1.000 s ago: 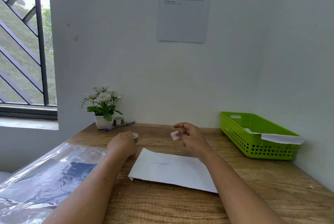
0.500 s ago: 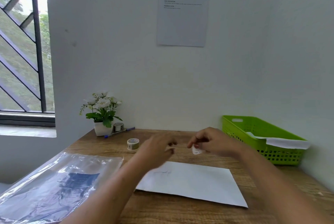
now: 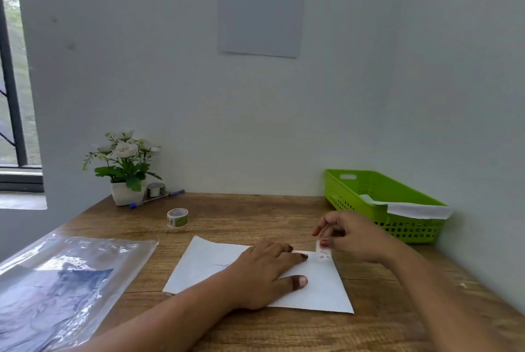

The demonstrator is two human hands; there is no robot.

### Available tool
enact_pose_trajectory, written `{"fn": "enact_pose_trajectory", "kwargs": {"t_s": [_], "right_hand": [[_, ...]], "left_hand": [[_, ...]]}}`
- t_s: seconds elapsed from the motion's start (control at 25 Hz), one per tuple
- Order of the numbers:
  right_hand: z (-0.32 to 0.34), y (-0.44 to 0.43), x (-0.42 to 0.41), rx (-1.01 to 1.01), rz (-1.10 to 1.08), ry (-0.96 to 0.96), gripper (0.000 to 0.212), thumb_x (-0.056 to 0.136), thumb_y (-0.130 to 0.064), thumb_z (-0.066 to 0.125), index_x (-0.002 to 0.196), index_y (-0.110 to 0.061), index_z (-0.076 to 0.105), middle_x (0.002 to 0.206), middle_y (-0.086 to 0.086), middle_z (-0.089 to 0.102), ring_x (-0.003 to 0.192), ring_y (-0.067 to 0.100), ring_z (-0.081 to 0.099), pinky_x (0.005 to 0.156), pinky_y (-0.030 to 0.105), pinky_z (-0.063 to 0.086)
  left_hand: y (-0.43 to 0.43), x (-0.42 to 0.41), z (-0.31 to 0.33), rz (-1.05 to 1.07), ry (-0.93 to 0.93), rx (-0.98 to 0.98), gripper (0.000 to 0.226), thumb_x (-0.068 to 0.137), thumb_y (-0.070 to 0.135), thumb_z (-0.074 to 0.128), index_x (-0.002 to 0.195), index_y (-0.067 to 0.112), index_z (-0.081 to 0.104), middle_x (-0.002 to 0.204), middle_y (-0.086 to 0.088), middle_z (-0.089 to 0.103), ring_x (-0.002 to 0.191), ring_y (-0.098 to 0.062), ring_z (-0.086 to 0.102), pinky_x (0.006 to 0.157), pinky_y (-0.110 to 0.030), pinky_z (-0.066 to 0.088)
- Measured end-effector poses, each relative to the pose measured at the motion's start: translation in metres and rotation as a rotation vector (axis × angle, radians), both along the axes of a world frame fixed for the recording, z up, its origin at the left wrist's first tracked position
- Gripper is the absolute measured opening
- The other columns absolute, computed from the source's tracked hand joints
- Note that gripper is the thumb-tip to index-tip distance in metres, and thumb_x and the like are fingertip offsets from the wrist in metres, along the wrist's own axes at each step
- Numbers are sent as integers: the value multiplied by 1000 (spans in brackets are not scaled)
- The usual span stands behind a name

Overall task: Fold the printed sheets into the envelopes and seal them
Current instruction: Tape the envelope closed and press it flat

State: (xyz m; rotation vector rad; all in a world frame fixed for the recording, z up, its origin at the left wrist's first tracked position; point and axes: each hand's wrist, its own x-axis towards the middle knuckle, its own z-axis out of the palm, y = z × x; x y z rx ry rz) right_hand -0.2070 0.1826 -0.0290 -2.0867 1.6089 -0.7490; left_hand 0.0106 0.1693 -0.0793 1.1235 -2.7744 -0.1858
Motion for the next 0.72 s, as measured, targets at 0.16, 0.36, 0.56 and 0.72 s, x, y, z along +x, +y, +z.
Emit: {"fn": "enact_pose_trajectory", "kwargs": {"t_s": [0.16,0.36,0.56,0.72], "right_hand": [[-6,1,8,19,17,66,18,84,-6,68,95,-20,67,79,-2,73,83,2,68,80,9,47],[-9,0,10,9,-9,116,22,83,-7,70,95,-24,66,81,-4,73,85,1,68,80,10,46],[-12,0,12,21,-16,159,28,82,-8,72,85,-34,61,76,-8,72,81,-2,67,81,12,46],[-11,-1,15,12,-9,195,30,81,-4,70,88,-32,61,73,-10,68,70,-5,61,71,9,44]], "left_hand": [[-1,-1,-2,-5,-18,-7,57,95,58,26,148,38,16,153,6,24,140,-14,18,113,-34,15],[-1,-1,-1,-3,-13,-6,56,95,59,26,147,41,15,152,6,25,139,-15,19,113,-35,15],[-1,-1,-1,-5,-22,-14,54,95,58,25,146,43,17,151,4,27,138,-17,22,112,-37,18],[0,-1,0,-12,-18,3,46,96,57,27,141,49,27,152,4,27,139,-16,19,113,-40,17]]}}
